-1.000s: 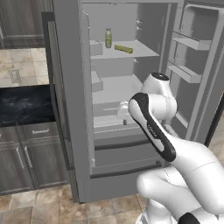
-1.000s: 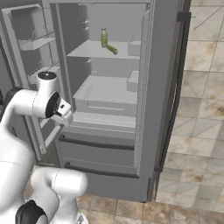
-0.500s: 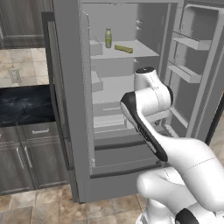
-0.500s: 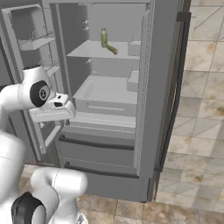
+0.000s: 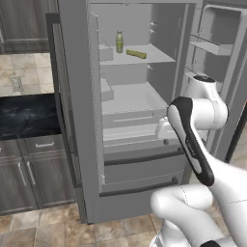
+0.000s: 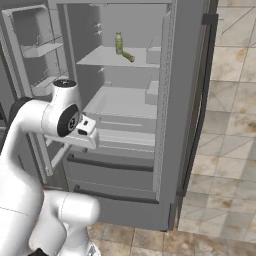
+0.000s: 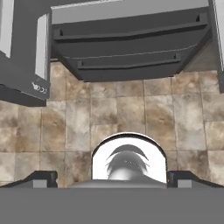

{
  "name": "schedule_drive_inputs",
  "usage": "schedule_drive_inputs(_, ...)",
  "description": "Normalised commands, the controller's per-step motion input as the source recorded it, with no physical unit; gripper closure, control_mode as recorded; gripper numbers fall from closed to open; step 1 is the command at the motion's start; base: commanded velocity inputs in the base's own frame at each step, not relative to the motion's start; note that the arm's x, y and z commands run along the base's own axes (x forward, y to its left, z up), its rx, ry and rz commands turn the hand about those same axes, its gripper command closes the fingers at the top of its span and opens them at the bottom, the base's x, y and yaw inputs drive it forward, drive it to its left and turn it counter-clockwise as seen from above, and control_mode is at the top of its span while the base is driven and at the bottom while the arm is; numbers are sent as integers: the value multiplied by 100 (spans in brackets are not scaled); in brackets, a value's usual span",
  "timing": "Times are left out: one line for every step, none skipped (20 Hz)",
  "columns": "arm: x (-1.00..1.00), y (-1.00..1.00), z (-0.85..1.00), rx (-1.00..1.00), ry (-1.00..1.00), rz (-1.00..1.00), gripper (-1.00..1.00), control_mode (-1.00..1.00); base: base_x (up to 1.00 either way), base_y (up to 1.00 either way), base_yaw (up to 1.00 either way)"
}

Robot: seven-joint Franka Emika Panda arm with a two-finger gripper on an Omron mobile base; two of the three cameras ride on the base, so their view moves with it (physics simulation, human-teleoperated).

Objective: Retrieve the butter from the fridge and place it on a plate on the dining table. Then retrieve the butter knife by the fridge and place it near the plate.

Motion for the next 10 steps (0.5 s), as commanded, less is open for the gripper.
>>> schedule_drive_inputs(-21,-16,0,0,0,-9,-100,-100,0,0,0)
schedule_drive_inputs(-19,-13,0,-9,0,-4,-100,-100,0,0,0)
schedule_drive_inputs(-9,-38,-13,-15,0,-2,-100,-100,0,0,0)
schedule_drive_inputs(-8,-29,-7,-16,0,-5,-100,-100,0,0,0)
schedule_drive_inputs(-14,-27,-5,-8,0,-9,-100,-100,0,0,0)
schedule_drive_inputs(0,-11,-7,0,4,-9,-100,-100,0,0,0)
schedule_drive_inputs(0,0,-9,0,0,0,-100,-100,0,0,0)
schedule_drive_inputs(0,0,0,0,0,-3,-100,-100,0,0,0)
schedule_drive_inputs(0,0,0,0,0,0,-100,-100,0,0,0)
schedule_drive_inputs(0,0,0,0,0,0,-100,-100,0,0,0)
